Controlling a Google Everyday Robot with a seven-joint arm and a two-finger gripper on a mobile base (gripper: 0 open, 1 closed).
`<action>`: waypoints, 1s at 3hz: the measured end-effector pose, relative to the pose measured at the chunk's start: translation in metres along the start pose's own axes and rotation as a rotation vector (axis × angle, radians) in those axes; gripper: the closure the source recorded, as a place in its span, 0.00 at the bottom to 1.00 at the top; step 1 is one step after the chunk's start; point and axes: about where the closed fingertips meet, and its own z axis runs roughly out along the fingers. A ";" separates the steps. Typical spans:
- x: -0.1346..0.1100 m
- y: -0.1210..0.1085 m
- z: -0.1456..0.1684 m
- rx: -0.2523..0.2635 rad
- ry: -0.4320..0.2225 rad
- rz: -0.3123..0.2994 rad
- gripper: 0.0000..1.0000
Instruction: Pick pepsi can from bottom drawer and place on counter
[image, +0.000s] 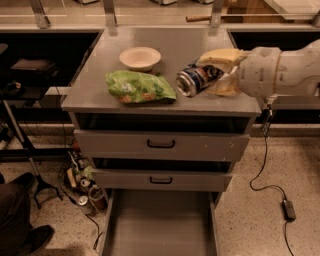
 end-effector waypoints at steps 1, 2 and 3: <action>0.029 -0.009 0.032 0.029 0.089 0.028 1.00; 0.064 -0.016 0.059 0.038 0.200 0.046 1.00; 0.091 -0.021 0.076 0.031 0.292 0.060 1.00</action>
Offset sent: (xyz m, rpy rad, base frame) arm 0.1536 0.0287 0.0061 0.0734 -0.0717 -0.3226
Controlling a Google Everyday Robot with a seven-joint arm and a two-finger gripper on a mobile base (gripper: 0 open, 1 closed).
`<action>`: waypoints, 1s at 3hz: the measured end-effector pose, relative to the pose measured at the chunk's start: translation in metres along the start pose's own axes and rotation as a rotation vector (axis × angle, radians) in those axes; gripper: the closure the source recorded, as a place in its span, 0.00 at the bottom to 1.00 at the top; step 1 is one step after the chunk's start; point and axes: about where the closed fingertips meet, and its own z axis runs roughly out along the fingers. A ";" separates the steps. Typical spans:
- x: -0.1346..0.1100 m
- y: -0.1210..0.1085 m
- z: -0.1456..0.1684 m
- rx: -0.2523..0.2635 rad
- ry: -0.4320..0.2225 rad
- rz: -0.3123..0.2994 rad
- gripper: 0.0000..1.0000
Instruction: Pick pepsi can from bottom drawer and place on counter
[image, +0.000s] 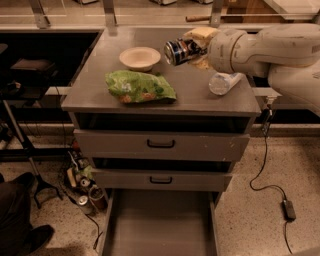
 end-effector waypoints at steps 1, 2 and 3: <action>0.019 0.001 0.010 -0.052 0.082 0.007 1.00; 0.048 0.014 0.001 -0.156 0.199 0.020 1.00; 0.049 0.017 0.000 -0.164 0.207 0.024 1.00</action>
Offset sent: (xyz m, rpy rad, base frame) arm 0.0830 0.0082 -0.0061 -0.1511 0.1287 -0.2192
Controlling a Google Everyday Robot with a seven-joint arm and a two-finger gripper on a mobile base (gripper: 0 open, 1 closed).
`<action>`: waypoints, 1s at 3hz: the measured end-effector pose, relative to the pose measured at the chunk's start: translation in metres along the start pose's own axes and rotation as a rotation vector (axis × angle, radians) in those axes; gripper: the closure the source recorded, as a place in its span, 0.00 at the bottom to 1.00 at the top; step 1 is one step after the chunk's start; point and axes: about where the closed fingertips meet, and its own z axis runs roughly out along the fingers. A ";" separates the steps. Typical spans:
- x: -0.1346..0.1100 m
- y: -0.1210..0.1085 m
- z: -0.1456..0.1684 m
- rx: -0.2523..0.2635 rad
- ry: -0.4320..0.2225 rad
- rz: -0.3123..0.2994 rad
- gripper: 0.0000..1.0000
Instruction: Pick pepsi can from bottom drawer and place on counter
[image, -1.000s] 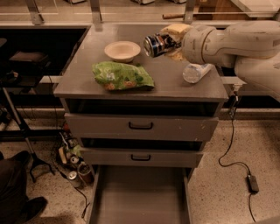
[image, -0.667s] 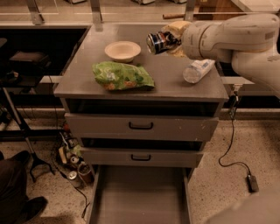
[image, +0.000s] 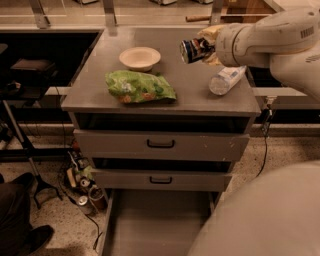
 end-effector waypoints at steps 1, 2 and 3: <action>-0.007 -0.001 0.009 0.006 0.000 0.020 1.00; -0.016 -0.001 0.019 0.002 -0.002 0.038 1.00; -0.022 -0.001 0.030 -0.011 0.011 0.047 0.74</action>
Offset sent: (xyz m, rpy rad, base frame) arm 0.0672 0.0394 -0.0223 0.0604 0.0256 0.0233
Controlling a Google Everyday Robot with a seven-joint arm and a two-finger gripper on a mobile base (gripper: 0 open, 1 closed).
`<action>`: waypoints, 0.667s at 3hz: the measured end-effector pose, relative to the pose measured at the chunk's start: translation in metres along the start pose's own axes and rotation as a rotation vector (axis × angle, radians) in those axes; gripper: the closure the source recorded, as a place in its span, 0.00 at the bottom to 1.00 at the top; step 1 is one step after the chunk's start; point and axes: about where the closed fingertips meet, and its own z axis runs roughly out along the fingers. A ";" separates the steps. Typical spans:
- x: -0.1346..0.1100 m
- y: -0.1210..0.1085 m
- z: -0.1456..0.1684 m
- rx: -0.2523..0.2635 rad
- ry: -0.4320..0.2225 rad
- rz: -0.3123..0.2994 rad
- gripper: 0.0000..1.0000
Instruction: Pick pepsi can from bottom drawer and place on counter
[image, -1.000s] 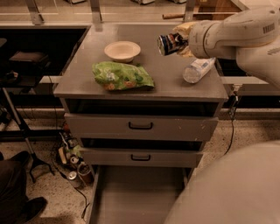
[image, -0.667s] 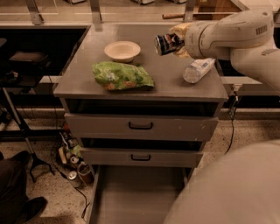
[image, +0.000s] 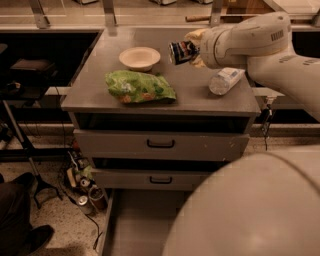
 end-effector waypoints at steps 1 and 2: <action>-0.002 -0.001 0.007 -0.007 0.012 0.007 0.51; 0.003 -0.003 0.015 -0.018 0.047 0.021 0.28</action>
Offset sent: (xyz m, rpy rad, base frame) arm 0.0751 0.0054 -0.0124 -0.0008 0.0178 -0.0716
